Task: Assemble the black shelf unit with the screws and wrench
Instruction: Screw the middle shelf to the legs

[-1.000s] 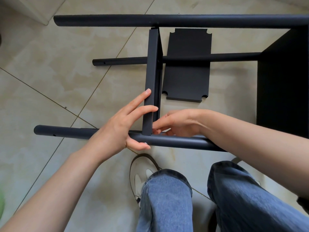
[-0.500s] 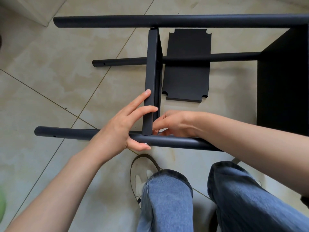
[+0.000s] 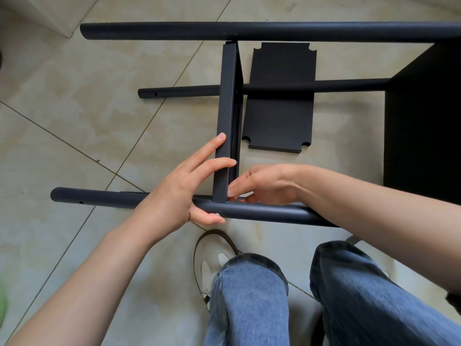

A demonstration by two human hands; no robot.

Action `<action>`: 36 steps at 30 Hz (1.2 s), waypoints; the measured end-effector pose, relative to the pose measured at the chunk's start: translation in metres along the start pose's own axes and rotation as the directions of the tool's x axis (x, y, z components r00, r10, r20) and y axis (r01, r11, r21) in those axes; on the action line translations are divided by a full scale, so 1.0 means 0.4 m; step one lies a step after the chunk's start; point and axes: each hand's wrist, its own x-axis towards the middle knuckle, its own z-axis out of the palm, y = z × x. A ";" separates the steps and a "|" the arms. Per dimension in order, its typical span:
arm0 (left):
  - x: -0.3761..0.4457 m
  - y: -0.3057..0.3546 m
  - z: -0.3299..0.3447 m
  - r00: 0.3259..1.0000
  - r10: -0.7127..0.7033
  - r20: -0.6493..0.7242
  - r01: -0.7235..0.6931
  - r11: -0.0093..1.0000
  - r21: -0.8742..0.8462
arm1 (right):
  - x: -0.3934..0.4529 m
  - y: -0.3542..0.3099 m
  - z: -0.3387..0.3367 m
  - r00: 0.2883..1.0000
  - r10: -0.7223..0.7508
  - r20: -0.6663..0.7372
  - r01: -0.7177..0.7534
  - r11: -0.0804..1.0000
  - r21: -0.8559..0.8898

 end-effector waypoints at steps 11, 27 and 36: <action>0.015 -0.006 -0.003 1.000 -0.003 0.005 0.003 1.000 -0.016 | -0.004 -0.009 0.013 0.982 -0.074 -0.172 0.047 0.987 -0.153; 0.004 -0.001 -0.006 0.998 -0.027 -0.050 0.030 0.998 0.053 | -0.004 -0.008 0.004 0.972 -0.119 -0.204 0.075 0.975 -0.211; -0.057 0.044 0.015 0.939 -0.320 -0.123 0.342 0.898 0.276 | -0.119 -0.093 -0.064 0.945 -0.174 -0.277 0.064 0.929 -0.364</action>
